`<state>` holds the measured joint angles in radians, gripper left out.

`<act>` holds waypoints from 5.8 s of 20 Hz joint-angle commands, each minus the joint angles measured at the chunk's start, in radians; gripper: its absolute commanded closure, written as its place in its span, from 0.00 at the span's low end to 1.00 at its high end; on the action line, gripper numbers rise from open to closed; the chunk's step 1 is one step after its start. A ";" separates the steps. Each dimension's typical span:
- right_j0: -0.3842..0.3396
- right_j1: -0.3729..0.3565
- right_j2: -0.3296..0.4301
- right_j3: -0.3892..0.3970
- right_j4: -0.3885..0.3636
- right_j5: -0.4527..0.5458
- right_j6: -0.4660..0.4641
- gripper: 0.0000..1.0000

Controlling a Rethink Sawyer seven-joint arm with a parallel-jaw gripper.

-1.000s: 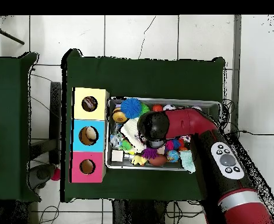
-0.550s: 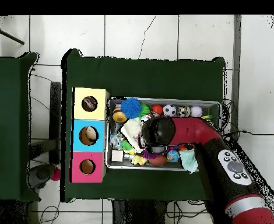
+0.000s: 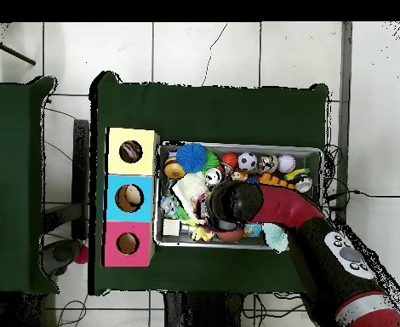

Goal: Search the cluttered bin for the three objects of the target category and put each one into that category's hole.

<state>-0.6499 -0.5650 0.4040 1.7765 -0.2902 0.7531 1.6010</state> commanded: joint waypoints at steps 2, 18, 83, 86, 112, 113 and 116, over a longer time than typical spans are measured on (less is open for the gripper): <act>0.010 0.037 0.005 0.049 0.034 -0.149 0.148 0.00; 0.050 -0.043 0.055 0.046 0.083 -0.188 0.134 1.00; 0.348 -0.054 -0.088 -0.186 0.545 0.009 0.246 1.00; 0.349 -0.050 -0.085 -0.145 0.563 -0.044 0.228 1.00; 0.337 -0.083 0.035 0.041 0.824 -0.237 0.232 1.00; 0.337 -0.081 0.038 0.044 0.829 -0.244 0.230 1.00; 0.333 -0.078 0.054 0.055 0.843 -0.267 0.222 1.00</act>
<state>-0.3088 -0.6511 0.3812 1.7267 0.4777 0.5848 1.6104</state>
